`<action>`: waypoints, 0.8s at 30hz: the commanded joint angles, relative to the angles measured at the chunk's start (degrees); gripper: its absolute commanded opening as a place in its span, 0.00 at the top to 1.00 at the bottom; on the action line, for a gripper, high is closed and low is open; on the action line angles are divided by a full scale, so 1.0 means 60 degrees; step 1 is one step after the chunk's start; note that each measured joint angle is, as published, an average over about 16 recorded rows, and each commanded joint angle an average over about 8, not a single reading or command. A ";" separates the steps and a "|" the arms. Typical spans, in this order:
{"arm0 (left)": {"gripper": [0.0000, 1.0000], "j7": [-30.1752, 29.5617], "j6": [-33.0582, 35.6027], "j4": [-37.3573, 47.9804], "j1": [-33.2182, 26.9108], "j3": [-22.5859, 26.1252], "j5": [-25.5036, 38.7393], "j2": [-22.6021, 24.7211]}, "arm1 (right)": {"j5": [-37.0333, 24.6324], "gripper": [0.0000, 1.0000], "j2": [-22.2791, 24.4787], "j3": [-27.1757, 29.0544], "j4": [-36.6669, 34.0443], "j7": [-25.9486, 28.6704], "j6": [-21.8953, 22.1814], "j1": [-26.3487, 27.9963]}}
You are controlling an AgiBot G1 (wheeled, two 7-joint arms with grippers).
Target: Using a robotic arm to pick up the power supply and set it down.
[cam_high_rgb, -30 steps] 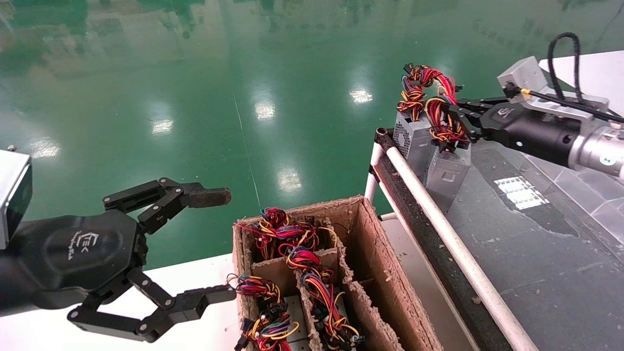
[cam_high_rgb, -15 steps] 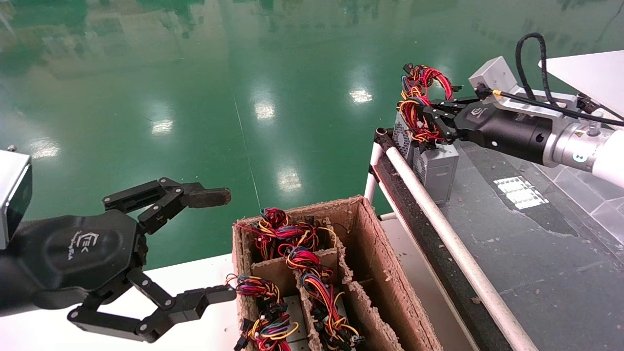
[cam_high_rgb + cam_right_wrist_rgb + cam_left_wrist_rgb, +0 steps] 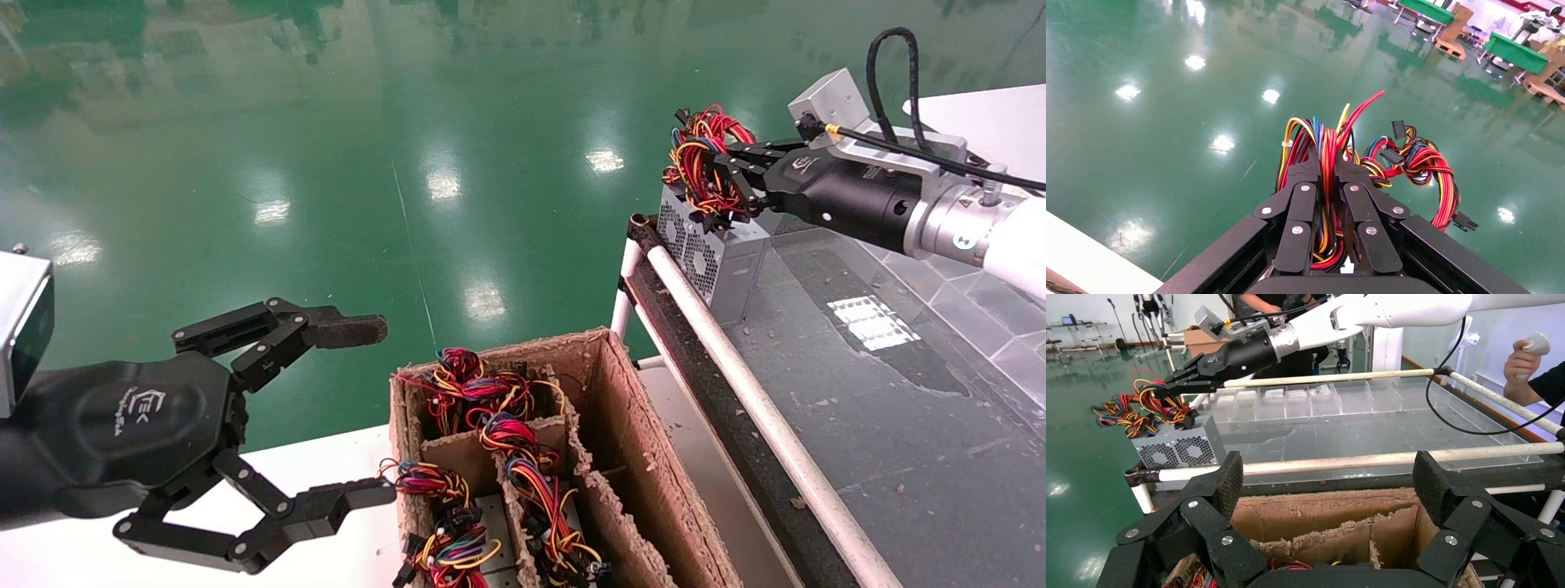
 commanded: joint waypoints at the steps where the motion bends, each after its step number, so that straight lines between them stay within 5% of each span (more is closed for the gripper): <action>1: 0.00 0.0000 0.0000 0.0000 0.0000 0.0000 0.0000 0.0000 | 0.0001 0.24 -0.0025 0.0000 -0.0015 -0.0005 0.0035 0.0003; 4: 0.00 0.0000 0.0000 0.0000 0.0000 0.0000 0.0000 0.0000 | -0.0005 0.00 -0.0012 -0.0004 -0.0025 -0.0003 0.0000 0.0000; 24: 0.00 0.0000 0.0000 0.0000 0.0000 0.0000 0.0000 0.0000 | 0.0188 0.00 0.0260 0.0131 -0.0024 0.0065 -0.0411 0.0118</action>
